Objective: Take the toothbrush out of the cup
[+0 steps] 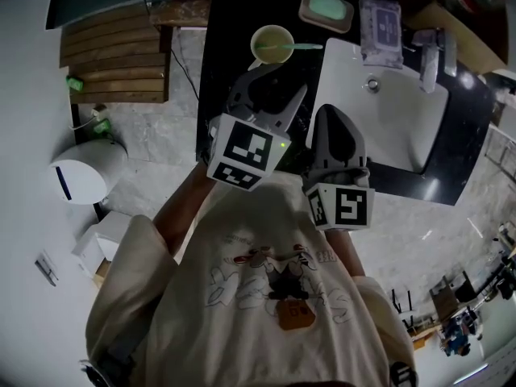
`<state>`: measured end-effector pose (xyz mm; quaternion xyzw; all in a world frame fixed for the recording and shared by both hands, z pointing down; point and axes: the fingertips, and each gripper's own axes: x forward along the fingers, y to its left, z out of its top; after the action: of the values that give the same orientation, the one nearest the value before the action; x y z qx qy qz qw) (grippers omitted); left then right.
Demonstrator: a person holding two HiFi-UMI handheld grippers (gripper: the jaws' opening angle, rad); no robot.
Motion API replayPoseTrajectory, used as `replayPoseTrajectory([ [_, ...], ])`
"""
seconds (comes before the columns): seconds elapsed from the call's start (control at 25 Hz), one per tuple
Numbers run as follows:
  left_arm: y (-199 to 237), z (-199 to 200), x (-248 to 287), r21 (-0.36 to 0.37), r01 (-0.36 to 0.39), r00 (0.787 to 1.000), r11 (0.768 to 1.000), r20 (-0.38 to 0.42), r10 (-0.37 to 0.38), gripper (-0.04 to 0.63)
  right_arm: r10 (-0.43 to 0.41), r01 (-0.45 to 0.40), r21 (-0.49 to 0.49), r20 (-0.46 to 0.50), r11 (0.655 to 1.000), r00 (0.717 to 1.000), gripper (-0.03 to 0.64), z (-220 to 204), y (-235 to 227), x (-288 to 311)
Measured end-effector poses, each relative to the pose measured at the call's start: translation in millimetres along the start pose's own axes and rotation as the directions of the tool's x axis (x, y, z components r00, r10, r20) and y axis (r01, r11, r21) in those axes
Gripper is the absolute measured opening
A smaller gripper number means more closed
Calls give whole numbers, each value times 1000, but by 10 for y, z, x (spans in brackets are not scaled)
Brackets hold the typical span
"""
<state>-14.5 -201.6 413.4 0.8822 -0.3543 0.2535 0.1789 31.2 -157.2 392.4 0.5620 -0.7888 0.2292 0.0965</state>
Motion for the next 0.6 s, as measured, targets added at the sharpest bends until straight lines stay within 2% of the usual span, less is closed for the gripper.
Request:
replayPoseTrajectory([
  [0.6,229,16,394,-33,-18,1000,999,-22,18,161,-8,10,51,-43,999,999,18,-102,-210,241],
])
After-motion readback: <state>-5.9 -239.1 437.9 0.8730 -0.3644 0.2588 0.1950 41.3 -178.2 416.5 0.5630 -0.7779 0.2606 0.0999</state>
